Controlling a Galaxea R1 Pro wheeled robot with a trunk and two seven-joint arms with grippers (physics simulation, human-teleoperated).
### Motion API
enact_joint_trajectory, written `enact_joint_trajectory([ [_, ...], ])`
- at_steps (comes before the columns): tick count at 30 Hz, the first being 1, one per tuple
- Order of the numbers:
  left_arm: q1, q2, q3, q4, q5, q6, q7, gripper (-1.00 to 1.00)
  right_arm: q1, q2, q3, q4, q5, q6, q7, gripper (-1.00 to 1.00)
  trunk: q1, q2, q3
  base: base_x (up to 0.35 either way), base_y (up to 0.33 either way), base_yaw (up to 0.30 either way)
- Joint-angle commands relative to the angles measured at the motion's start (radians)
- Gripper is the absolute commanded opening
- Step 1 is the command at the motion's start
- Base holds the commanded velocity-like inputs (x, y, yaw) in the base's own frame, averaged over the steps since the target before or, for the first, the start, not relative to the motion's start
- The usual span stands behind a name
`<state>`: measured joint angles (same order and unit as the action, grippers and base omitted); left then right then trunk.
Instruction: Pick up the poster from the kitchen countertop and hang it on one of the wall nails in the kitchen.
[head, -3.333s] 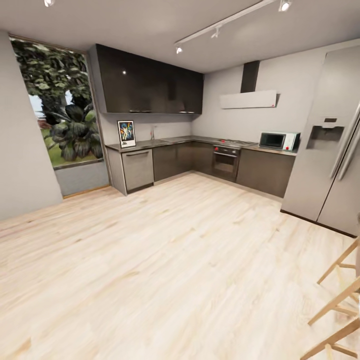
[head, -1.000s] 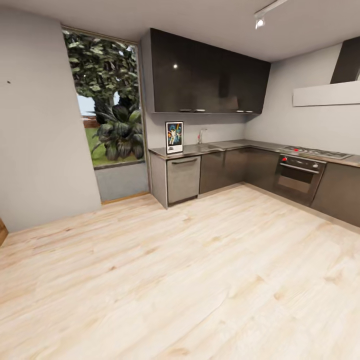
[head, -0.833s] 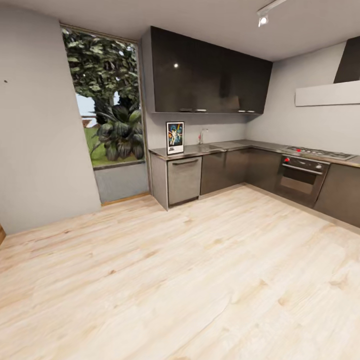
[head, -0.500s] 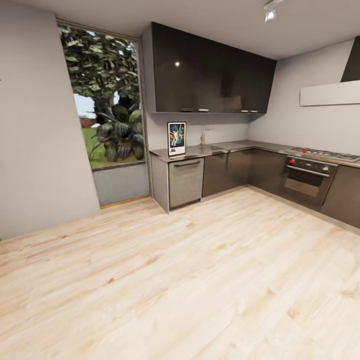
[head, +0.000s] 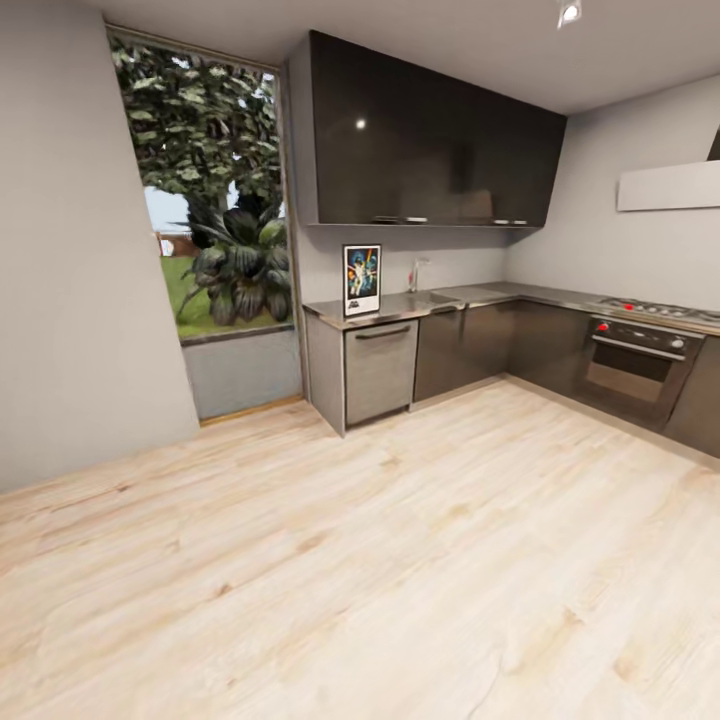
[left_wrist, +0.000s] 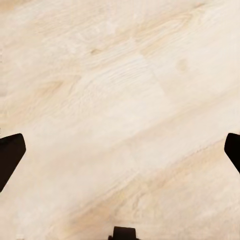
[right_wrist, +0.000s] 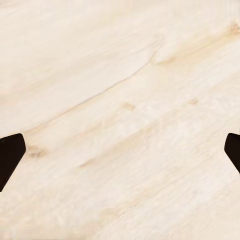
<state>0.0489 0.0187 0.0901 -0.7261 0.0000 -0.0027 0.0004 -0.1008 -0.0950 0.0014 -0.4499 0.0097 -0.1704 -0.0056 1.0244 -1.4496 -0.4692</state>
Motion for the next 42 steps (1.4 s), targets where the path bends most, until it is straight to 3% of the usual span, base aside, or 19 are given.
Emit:
enact_joint_trajectory([
  [1, 0.0, 0.0, 0.0, -0.001, 0.0, 0.0, 0.0, 1.0, 0.0, 0.0, 0.0, 0.0, 0.001, -0.003, -0.001, 1.0, 0.001, 0.0, -0.001, 0.319, 0.186, 0.0],
  [42, 0.0, 0.0, 0.0, -0.001, 0.0, 0.0, 0.0, 1.0, 0.0, 0.0, 0.001, 0.0, 0.001, -0.003, -0.001, 1.0, 0.001, 0.0, -0.001, 0.313, 0.199, 0.0],
])
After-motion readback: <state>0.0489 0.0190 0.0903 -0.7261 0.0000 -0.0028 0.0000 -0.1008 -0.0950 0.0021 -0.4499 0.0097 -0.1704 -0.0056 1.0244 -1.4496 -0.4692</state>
